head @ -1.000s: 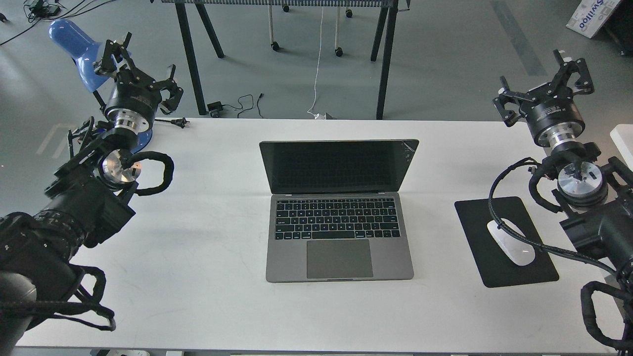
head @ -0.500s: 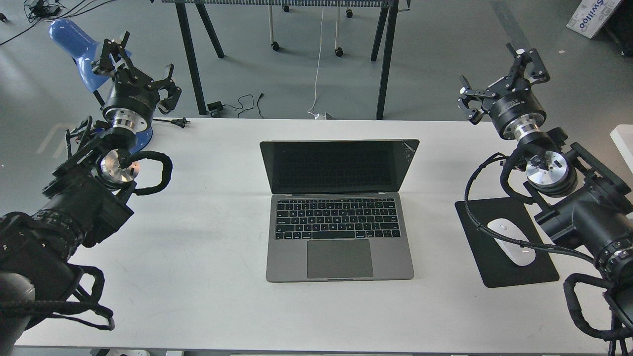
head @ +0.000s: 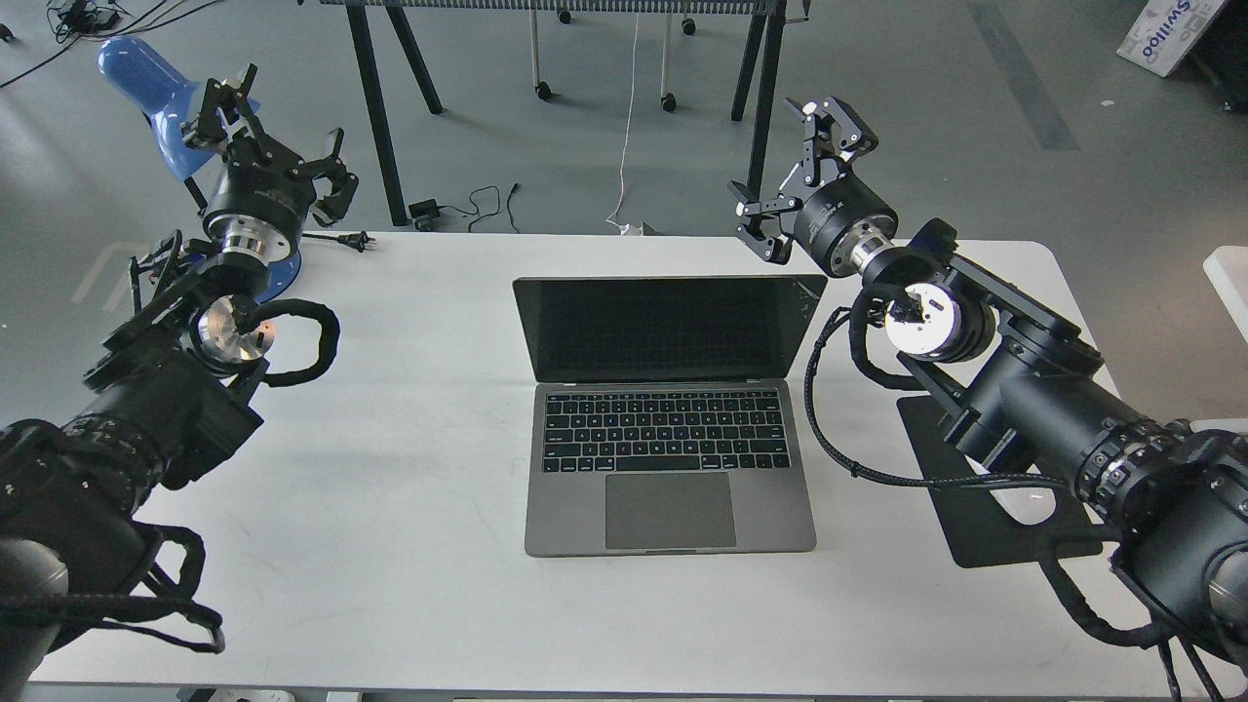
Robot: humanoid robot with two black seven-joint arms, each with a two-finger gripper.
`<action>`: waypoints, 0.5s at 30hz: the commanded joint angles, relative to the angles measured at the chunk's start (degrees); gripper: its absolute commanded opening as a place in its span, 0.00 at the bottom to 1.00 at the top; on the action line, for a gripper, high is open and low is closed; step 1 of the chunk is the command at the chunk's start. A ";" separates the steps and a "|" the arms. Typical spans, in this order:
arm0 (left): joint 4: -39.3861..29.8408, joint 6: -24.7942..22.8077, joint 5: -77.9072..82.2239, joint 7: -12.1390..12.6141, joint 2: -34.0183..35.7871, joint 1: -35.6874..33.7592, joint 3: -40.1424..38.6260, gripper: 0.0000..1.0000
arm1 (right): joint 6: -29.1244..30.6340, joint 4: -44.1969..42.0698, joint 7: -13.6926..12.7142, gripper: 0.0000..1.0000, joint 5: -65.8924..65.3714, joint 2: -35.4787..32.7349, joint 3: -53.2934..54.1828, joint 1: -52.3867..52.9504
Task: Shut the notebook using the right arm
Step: 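Move the right gripper to the top edge of the laptop screen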
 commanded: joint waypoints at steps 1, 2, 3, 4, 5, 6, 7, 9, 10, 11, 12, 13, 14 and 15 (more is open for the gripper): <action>-0.04 0.00 0.01 0.00 0.00 0.00 0.00 1.00 | -2.62 4.90 -0.13 1.00 -0.02 -1.93 -2.73 -0.33; -0.04 0.00 0.01 0.00 0.00 0.00 0.00 1.00 | -3.32 6.13 -0.13 1.00 0.07 -2.99 -3.61 -0.42; -0.04 0.00 -0.08 0.00 0.00 0.09 0.00 1.00 | -3.85 7.28 -0.13 1.00 -0.02 -3.70 -4.23 -0.51; -0.04 0.00 0.01 -0.09 -0.08 0.09 0.00 1.00 | -4.38 8.51 -0.22 1.00 0.07 -4.22 -4.93 -0.60; -0.04 0.00 0.01 -0.09 -0.08 0.09 0.00 1.00 | -4.99 9.56 -0.30 1.00 -0.02 -4.58 -5.64 -0.69; -0.04 0.00 -0.08 -0.09 -0.08 0.09 0.00 1.00 | -5.69 10.71 -0.57 1.00 0.07 -5.19 -6.34 -0.77; -0.04 0.00 -0.08 -0.18 -0.08 0.09 0.00 1.00 | -6.31 11.85 -0.92 1.00 0.07 -5.89 -7.04 -1.04; -0.04 0.00 0.01 -0.18 -0.08 0.09 0.00 1.00 | -7.45 14.92 -1.36 1.00 -0.02 -7.74 -8.54 -2.26; -0.04 0.00 0.01 -0.09 -0.08 0.09 0.00 1.00 | -7.98 16.68 -1.36 1.00 -0.02 -8.79 -8.98 -2.79; -0.04 0.00 0.01 -0.18 -0.08 0.09 0.00 1.00 | -8.34 18.43 -1.36 1.00 0.07 -9.76 -9.16 -3.32; -0.04 0.00 -0.08 -0.18 -0.08 0.09 0.00 1.00 | -8.69 19.84 -1.36 1.00 0.07 -10.72 -9.25 -3.76; -0.04 0.00 -0.08 -0.18 -0.08 0.09 0.00 1.00 | -9.04 21.25 -1.36 1.00 0.07 -11.86 -9.25 -4.28; -0.04 0.00 0.01 -0.18 -0.08 0.09 0.00 1.00 | -9.30 22.66 -1.36 1.00 -0.02 -12.83 -9.25 -4.72; -0.04 0.00 0.01 -0.18 -0.08 0.09 0.00 1.00 | -9.57 24.06 -1.36 1.00 -0.02 -13.71 -9.25 -5.16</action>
